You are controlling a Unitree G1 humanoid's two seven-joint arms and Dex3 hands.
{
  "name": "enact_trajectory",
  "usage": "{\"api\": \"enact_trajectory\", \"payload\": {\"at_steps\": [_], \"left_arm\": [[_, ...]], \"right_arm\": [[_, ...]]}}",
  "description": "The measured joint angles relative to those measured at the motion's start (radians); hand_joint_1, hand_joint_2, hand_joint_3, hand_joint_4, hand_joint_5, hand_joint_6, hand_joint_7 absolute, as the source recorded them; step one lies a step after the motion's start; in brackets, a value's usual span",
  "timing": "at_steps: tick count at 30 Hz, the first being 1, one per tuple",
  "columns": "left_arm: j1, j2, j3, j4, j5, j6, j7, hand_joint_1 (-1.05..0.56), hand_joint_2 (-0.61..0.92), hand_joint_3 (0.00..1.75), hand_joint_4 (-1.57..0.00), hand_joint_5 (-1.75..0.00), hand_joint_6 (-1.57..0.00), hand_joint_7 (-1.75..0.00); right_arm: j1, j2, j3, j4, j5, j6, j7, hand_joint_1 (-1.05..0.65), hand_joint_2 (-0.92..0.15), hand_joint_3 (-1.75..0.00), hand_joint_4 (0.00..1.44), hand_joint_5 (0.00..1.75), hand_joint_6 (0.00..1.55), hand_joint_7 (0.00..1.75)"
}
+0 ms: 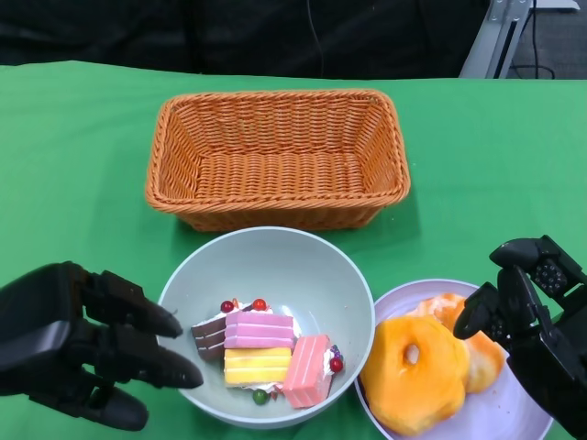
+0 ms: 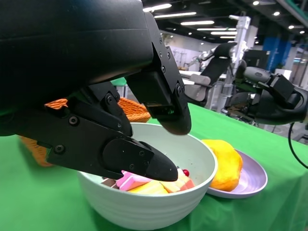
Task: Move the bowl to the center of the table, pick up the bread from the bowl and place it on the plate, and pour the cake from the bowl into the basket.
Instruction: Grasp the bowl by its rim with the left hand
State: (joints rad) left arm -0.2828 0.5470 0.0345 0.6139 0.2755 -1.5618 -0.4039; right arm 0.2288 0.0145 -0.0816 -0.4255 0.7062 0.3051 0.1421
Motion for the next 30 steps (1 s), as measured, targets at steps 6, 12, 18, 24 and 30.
{"api": "enact_trajectory", "payload": {"at_steps": [6, 12, 18, 24, 30], "left_arm": [[-0.017, -0.026, -0.004, -0.004, 0.094, 0.002, 0.014, -0.46, 0.87, 0.01, -1.14, -0.12, -1.10, -0.03], [-0.009, -0.041, 0.005, -0.146, 0.268, 0.152, 0.022, -0.45, 0.88, 0.00, -1.05, -0.05, -1.00, 0.00], [0.010, -0.045, -0.028, -0.274, 0.371, 0.290, 0.070, -0.47, 0.91, 0.01, -1.02, -0.02, -0.94, 0.00], [0.051, -0.036, -0.084, -0.403, 0.476, 0.448, 0.095, -0.50, 0.92, 0.07, -0.94, 0.00, -0.87, 0.00], [0.076, -0.001, -0.157, -0.501, 0.551, 0.606, 0.094, -0.47, 0.92, 0.09, -0.90, 0.00, -0.82, 0.00]], "right_arm": [[0.006, 0.013, 0.003, -0.011, -0.006, 0.002, -0.011, -0.23, -0.85, -0.69, 0.62, 1.66, 0.61, 1.32], [0.020, 0.018, 0.019, -0.048, -0.025, 0.019, -0.040, -0.23, -0.82, -0.71, 0.63, 1.66, 0.64, 1.33], [0.033, 0.019, 0.029, -0.071, -0.052, 0.030, -0.051, -0.22, -0.80, -0.76, 0.63, 1.68, 0.64, 1.35], [0.040, 0.021, 0.040, -0.077, -0.058, 0.035, -0.053, -0.21, -0.75, -0.86, 0.63, 1.71, 0.65, 1.37], [0.042, 0.021, 0.046, -0.090, -0.074, 0.035, -0.056, -0.20, -0.73, -0.89, 0.65, 1.71, 0.66, 1.37]]}}
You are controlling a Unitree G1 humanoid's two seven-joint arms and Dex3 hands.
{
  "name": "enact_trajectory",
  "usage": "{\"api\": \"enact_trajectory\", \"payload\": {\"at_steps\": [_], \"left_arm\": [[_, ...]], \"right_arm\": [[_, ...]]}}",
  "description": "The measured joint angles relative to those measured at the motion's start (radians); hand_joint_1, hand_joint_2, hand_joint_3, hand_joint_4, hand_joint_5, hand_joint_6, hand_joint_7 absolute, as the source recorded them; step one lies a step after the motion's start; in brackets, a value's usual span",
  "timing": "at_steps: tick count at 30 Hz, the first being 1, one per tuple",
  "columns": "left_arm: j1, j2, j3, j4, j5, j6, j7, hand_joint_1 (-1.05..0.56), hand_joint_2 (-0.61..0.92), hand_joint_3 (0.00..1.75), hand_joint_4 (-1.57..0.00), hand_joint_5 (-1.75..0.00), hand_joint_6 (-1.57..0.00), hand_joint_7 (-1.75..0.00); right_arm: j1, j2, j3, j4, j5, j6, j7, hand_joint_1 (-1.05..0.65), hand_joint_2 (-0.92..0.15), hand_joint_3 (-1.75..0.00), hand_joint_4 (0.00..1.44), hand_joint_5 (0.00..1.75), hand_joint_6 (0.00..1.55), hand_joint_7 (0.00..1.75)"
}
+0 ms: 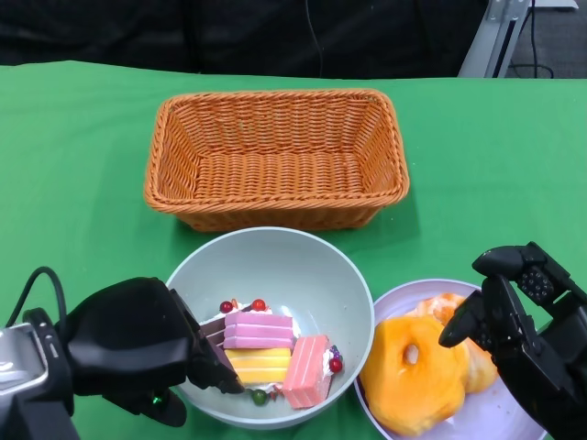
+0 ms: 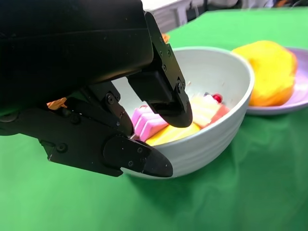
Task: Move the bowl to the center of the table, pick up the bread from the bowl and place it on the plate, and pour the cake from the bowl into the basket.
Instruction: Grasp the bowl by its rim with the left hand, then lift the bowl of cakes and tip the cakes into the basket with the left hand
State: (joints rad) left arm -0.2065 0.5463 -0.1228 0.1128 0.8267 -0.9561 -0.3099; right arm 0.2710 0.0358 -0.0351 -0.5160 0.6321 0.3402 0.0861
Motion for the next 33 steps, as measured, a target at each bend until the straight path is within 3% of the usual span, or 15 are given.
{"api": "enact_trajectory", "payload": {"at_steps": [9, 15, 21, 24, 25, 28, 33], "left_arm": [[-0.020, 0.006, -0.135, 0.082, 0.039, 0.082, 0.079, -0.32, 0.92, 0.07, -1.00, -0.04, -0.93, -0.04], [-0.107, -0.004, -0.236, 0.276, 0.144, 0.080, 0.309, -0.31, 0.92, 0.07, -1.19, -0.13, -1.10, -0.09], [-0.180, -0.012, -0.338, 0.429, 0.211, 0.084, 0.548, -0.31, 0.92, 0.12, -1.23, -0.17, -1.13, -0.08], [-0.208, -0.024, -0.380, 0.501, 0.225, 0.095, 0.650, -0.30, 0.92, 0.14, -0.83, -1.04, -1.15, -0.12], [-0.219, -0.030, -0.392, 0.526, 0.225, 0.097, 0.675, -0.29, 0.92, 0.14, -0.70, -1.34, -1.06, -0.34], [-0.242, -0.040, -0.419, 0.586, 0.216, 0.097, 0.730, -0.29, 0.92, 0.14, -0.61, -1.62, -0.78, -0.96], [-0.250, -0.043, -0.427, 0.644, 0.150, 0.051, 0.777, -0.28, 0.92, 0.19, -0.62, -1.71, -0.73, -1.15]], "right_arm": [[0.000, -0.001, 0.016, -0.003, -0.084, -0.053, 0.018, -0.19, -0.67, -0.94, 0.69, 1.69, 0.66, 1.38], [0.001, 0.000, 0.023, -0.003, -0.107, -0.074, 0.023, -0.19, -0.67, -0.96, 0.70, 1.68, 0.67, 1.38], [0.002, 0.000, 0.032, -0.002, -0.126, -0.089, 0.034, -0.20, -0.64, -0.99, 0.71, 1.67, 0.67, 1.38], [0.003, 0.001, 0.036, -0.002, -0.137, -0.090, 0.034, -0.20, -0.63, -1.00, 0.72, 1.68, 0.67, 1.39], [0.004, 0.000, 0.039, -0.002, -0.141, -0.093, 0.036, -0.20, -0.63, -1.01, 0.71, 1.68, 0.66, 1.41], [0.005, 0.000, 0.047, -0.002, -0.156, -0.115, 0.045, -0.21, -0.61, -1.01, 0.71, 1.69, 0.66, 1.42], [0.006, 0.001, 0.049, -0.001, -0.170, -0.125, 0.050, -0.21, -0.59, -1.03, 0.72, 1.68, 0.67, 1.42]]}}
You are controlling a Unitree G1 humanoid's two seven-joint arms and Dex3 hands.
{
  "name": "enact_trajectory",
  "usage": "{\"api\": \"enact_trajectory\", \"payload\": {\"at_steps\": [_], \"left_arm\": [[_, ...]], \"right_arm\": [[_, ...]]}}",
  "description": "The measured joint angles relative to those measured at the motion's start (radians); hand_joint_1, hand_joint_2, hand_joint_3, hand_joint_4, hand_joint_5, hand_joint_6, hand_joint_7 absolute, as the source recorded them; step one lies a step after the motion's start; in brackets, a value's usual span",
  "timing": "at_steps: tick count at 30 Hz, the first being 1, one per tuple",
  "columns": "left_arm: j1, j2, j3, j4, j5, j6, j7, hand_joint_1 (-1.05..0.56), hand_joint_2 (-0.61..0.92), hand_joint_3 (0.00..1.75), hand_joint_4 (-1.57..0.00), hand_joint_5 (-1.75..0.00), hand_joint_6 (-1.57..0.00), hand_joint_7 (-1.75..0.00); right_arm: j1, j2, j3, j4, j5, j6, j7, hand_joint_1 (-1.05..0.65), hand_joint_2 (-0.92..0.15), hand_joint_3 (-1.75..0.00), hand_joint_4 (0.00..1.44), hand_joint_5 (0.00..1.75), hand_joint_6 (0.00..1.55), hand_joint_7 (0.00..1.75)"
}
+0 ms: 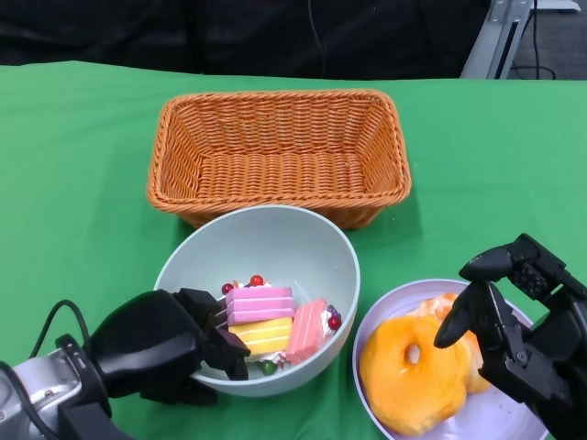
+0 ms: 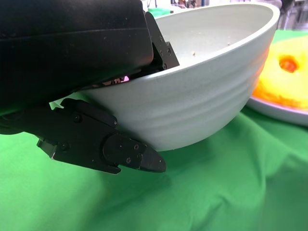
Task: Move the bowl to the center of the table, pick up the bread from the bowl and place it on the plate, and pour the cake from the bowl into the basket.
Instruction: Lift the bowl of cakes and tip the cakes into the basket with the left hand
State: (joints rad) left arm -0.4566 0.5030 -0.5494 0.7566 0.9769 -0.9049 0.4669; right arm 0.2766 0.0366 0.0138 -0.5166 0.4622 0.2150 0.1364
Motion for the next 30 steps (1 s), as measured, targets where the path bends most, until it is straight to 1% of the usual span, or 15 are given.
{"api": "enact_trajectory", "payload": {"at_steps": [4, 5, 7, 10, 14, 18, 19, 20, 21, 24, 26, 28, 30], "left_arm": [[0.009, 0.010, 0.019, -0.001, -0.057, -0.092, 0.029, -0.25, 0.92, 0.24, -0.70, -1.64, -0.75, -1.12], [0.013, 0.014, 0.026, -0.003, -0.066, -0.113, 0.031, -0.25, 0.92, 0.26, -0.71, -1.65, -0.75, -1.13], [0.036, 0.035, 0.051, -0.032, -0.092, -0.153, 0.032, -0.25, 0.92, 0.30, -0.70, -1.70, -0.70, -1.22], [0.067, 0.079, 0.100, -0.099, -0.134, -0.208, 0.030, -0.25, 0.91, 0.31, -0.71, -1.74, -0.67, -1.33], [0.113, 0.132, 0.177, -0.182, -0.244, -0.265, -0.012, -0.24, 0.90, 0.32, -0.73, -1.75, -0.67, -1.36], [0.154, 0.175, 0.217, -0.237, -0.394, -0.313, -0.119, -0.22, 0.87, 0.37, -0.72, -1.75, -0.70, -1.32], [0.160, 0.184, 0.225, -0.250, -0.428, -0.317, -0.151, -0.22, 0.80, 0.49, -0.72, -1.74, -0.71, -1.32], [0.166, 0.193, 0.232, -0.264, -0.463, -0.319, -0.184, -0.22, 0.69, 0.69, -0.72, -1.74, -0.72, -1.31], [0.168, 0.199, 0.236, -0.275, -0.499, -0.318, -0.212, -0.23, 0.63, 0.81, -0.72, -1.73, -0.73, -1.31], [0.171, 0.205, 0.245, -0.317, -0.614, -0.301, -0.307, -0.20, 0.55, 0.98, -0.73, -1.71, -0.73, -1.35], [0.171, 0.203, 0.230, -0.351, -0.745, -0.248, -0.395, -0.16, 0.54, 1.05, -0.72, -1.70, -0.72, -1.38], [0.167, 0.191, 0.217, -0.395, -0.887, -0.156, -0.496, -0.12, 0.54, 1.07, -0.70, -1.69, -0.71, -1.39], [0.154, 0.161, 0.214, -0.440, -1.011, -0.050, -0.595, -0.10, 0.56, 1.06, -0.67, -1.71, -0.68, -1.40]], "right_arm": [[0.000, 0.001, 0.002, 0.011, -0.007, -0.013, 0.006, -0.22, -0.59, -1.03, 0.73, 1.67, 0.66, 1.41], [0.000, 0.001, 0.003, 0.015, -0.007, -0.016, 0.008, -0.22, -0.59, -1.03, 0.73, 1.67, 0.67, 1.41], [0.001, 0.002, 0.002, 0.022, -0.007, -0.018, 0.009, -0.22, -0.59, -1.02, 0.73, 1.67, 0.67, 1.40], [0.000, 0.002, 0.002, 0.025, -0.007, -0.019, 0.010, -0.21, -0.60, -1.02, 0.73, 1.67, 0.67, 1.40], [-0.002, 0.003, 0.002, 0.031, -0.007, -0.019, 0.010, -0.21, -0.60, -1.03, 0.73, 1.67, 0.67, 1.39], [-0.003, 0.003, 0.001, 0.035, -0.005, -0.019, 0.019, -0.20, -0.59, -1.05, 0.71, 1.70, 0.66, 1.41], [-0.003, 0.002, 0.001, 0.036, -0.004, -0.019, 0.021, -0.20, -0.59, -1.05, 0.71, 1.70, 0.66, 1.41], [-0.003, 0.002, 0.001, 0.037, -0.004, -0.019, 0.023, -0.20, -0.58, -1.05, 0.71, 1.70, 0.66, 1.41], [-0.003, 0.002, 0.001, 0.038, -0.004, -0.019, 0.023, -0.20, -0.58, -1.06, 0.71, 1.70, 0.66, 1.41], [-0.004, 0.002, 0.001, 0.041, -0.004, -0.019, 0.024, -0.21, -0.56, -1.08, 0.71, 1.70, 0.66, 1.41], [-0.004, 0.002, 0.003, 0.042, -0.006, -0.019, 0.024, -0.21, -0.54, -1.09, 0.71, 1.71, 0.65, 1.42], [-0.004, 0.002, 0.005, 0.043, -0.006, -0.019, 0.027, -0.21, -0.53, -1.10, 0.71, 1.71, 0.65, 1.43], [-0.003, 0.002, 0.013, 0.050, -0.007, -0.019, 0.038, -0.21, -0.53, -1.11, 0.70, 1.72, 0.64, 1.43]]}}
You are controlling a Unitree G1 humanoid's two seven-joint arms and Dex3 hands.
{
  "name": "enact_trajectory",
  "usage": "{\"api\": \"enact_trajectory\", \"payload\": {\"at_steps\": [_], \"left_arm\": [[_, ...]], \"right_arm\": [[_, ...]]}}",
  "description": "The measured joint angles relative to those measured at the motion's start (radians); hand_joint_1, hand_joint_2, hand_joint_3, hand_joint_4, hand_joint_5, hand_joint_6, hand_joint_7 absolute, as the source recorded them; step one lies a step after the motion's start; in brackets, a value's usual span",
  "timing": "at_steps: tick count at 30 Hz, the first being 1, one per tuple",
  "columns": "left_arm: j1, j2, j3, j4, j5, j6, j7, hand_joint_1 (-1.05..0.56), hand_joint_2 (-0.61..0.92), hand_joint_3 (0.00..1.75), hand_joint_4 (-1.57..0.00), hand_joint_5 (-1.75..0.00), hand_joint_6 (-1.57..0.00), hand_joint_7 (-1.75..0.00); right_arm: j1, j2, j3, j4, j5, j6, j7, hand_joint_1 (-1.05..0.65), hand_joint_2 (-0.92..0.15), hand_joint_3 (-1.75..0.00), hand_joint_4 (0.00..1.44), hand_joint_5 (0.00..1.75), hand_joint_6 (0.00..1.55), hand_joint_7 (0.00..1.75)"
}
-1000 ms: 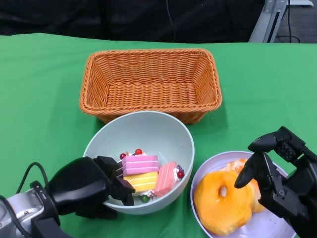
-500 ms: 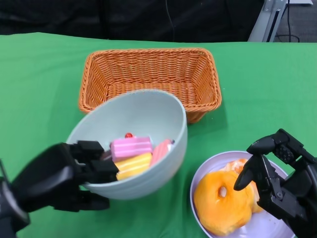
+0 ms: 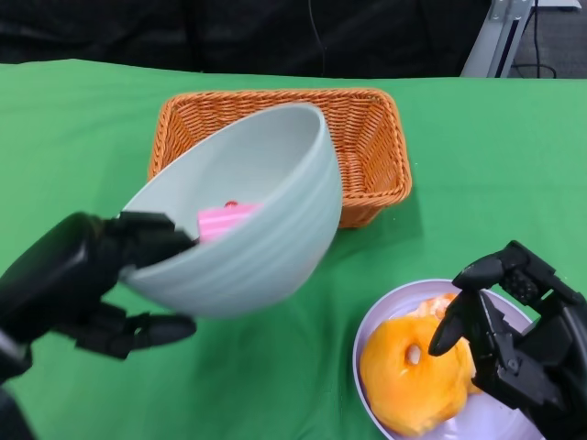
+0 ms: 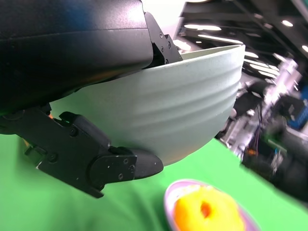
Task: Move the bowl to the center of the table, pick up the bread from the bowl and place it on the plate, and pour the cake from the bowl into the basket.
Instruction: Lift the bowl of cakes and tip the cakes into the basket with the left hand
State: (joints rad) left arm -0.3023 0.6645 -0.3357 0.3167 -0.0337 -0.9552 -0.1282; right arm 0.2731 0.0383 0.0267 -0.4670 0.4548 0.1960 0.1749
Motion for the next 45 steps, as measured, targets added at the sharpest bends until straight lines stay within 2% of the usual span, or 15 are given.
{"api": "enact_trajectory", "payload": {"at_steps": [3, 6, 8, 14, 18, 26, 30, 33, 36, 42, 45], "left_arm": [[-0.044, -0.063, 0.011, -0.021, -0.084, 0.095, -0.113, -0.13, 0.65, 0.92, -0.65, -1.74, -0.63, -1.49], [-0.105, -0.132, 0.036, -0.013, -0.095, 0.159, -0.181, -0.15, 0.71, 0.85, -0.65, -1.75, -0.60, -1.51], [-0.147, -0.179, 0.056, 0.010, -0.095, 0.200, -0.214, -0.16, 0.72, 0.83, -0.65, -1.75, -0.59, -1.50], [-0.260, -0.301, 0.109, 0.104, -0.097, 0.305, -0.288, -0.23, 0.83, 0.64, -0.70, -1.75, -0.65, -1.36], [-0.334, -0.381, 0.151, 0.174, -0.097, 0.374, -0.303, -0.27, 0.91, 0.52, -0.66, -1.75, -0.65, -1.31], [-0.447, -0.531, 0.214, 0.295, -0.098, 0.480, -0.302, -0.27, 0.91, 0.49, -0.70, -1.75, -0.65, -1.37], [-0.474, -0.574, 0.234, 0.333, -0.090, 0.500, -0.293, -0.26, 0.90, 0.48, -0.70, -1.75, -0.65, -1.38], [-0.526, -0.625, 0.263, 0.414, -0.098, 0.538, -0.285, -0.26, 0.84, 0.58, -0.69, -1.75, -0.62, -1.48], [-0.584, -0.675, 0.305, 0.491, -0.128, 0.598, -0.282, -0.27, 0.83, 0.60, -0.67, -1.75, -0.62, -1.50], [-0.651, -0.754, 0.415, 0.562, -0.229, 0.784, -0.270, -0.23, 0.82, 0.61, -0.74, -1.75, -0.67, -1.53], [-0.670, -0.784, 0.492, 0.578, -0.303, 0.922, -0.216, -0.19, 0.85, 0.64, -0.74, -1.74, -0.70, -1.55]], "right_arm": [[0.004, -0.001, 0.025, 0.012, -0.022, -0.005, 0.012, -0.20, -0.53, -1.11, 0.71, 1.71, 0.64, 1.45], [0.009, -0.003, 0.036, 0.012, -0.041, -0.006, 0.016, -0.19, -0.53, -1.12, 0.71, 1.70, 0.63, 1.45], [0.015, -0.005, 0.051, 0.012, -0.062, -0.008, 0.016, -0.17, -0.53, -1.12, 0.70, 1.70, 0.63, 1.46], [0.021, -0.019, 0.098, 0.016, -0.141, -0.075, 0.046, -0.15, -0.47, -1.22, 0.68, 1.75, 0.62, 1.49], [0.024, -0.038, 0.114, 0.016, -0.194, -0.107, 0.057, -0.16, -0.46, -1.23, 0.69, 1.73, 0.66, 1.47], [0.039, -0.052, 0.127, 0.023, -0.235, -0.157, 0.069, -0.13, -0.52, -1.18, 0.68, 1.68, 0.66, 1.45], [0.044, -0.056, 0.129, 0.026, -0.233, -0.158, 0.079, -0.13, -0.52, -1.18, 0.67, 1.69, 0.65, 1.46], [0.049, -0.059, 0.131, 0.028, -0.235, -0.159, 0.078, -0.14, -0.52, -1.16, 0.67, 1.68, 0.66, 1.45], [0.054, -0.059, 0.141, 0.030, -0.235, -0.159, 0.078, -0.16, -0.51, -1.14, 0.67, 1.68, 0.66, 1.45], [0.057, -0.062, 0.144, 0.042, -0.254, -0.159, 0.077, -0.16, -0.52, -1.13, 0.67, 1.67, 0.66, 1.44], [0.057, -0.062, 0.145, 0.044, -0.252, -0.159, 0.079, -0.16, -0.53, -1.12, 0.67, 1.68, 0.66, 1.44]]}}
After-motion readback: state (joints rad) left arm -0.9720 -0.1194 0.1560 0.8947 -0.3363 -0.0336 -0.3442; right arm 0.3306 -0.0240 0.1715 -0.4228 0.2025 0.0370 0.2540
